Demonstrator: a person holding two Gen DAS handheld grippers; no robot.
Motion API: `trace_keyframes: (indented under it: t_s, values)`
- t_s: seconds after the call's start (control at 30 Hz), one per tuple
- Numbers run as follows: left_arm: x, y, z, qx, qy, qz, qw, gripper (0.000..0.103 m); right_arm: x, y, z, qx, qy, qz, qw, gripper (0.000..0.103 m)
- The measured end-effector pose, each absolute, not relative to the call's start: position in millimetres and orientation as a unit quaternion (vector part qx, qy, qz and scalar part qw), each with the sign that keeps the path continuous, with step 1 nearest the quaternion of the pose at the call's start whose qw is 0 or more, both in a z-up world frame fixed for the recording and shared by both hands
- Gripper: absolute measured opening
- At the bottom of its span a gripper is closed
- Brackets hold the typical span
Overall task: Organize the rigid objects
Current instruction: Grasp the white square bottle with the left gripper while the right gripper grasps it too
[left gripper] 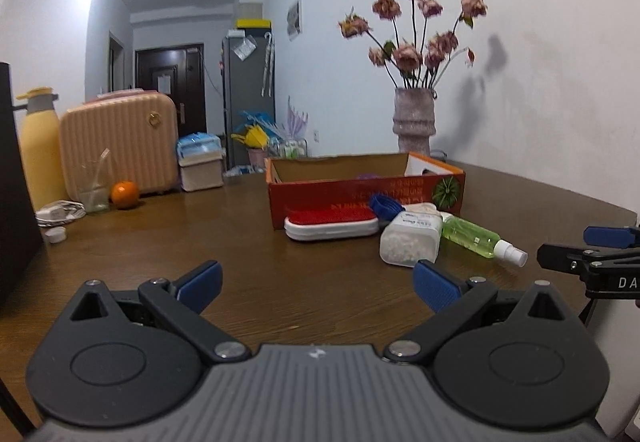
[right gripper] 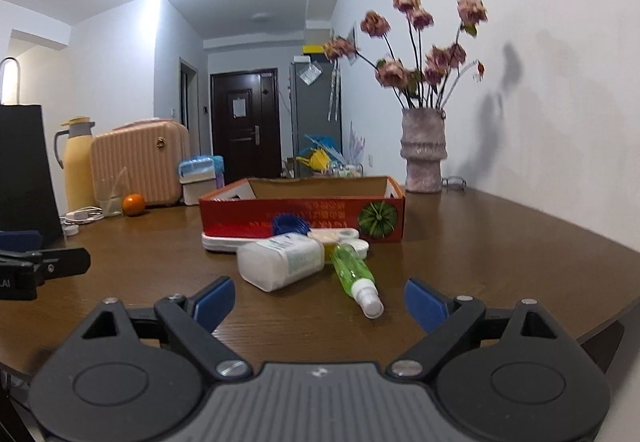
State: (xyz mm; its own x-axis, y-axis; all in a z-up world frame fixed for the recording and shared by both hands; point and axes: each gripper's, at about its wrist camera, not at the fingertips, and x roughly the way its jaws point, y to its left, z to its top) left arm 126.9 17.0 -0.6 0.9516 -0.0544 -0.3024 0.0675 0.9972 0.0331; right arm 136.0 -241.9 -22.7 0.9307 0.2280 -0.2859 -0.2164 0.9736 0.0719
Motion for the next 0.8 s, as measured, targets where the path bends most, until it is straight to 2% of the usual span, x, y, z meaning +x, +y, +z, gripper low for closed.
trace_keyframes:
  t_s: [0.33,0.47,0.67,0.73,0.8]
  values:
    - [205,-21,0,0.039,0.178,-0.090,0.979,0.103,192,-253,-31,0.037,0.181,0.116,0.976,0.085]
    - [250,-35,-4,0.028,0.222,-0.109,0.968,0.103,223,-259,-30,0.020,0.213,0.107,0.971,0.083]
    - [290,-53,-13,0.012,0.241,-0.133,0.961,0.103,257,-268,-20,0.040,0.210,0.129,0.968,0.081]
    - [302,-58,-19,0.007,0.242,-0.118,0.963,0.103,271,-268,-19,0.051,0.210,0.135,0.967,0.074]
    - [313,-59,-25,0.005,0.260,-0.115,0.959,0.098,283,-268,-19,0.060,0.213,0.140,0.965,0.074]
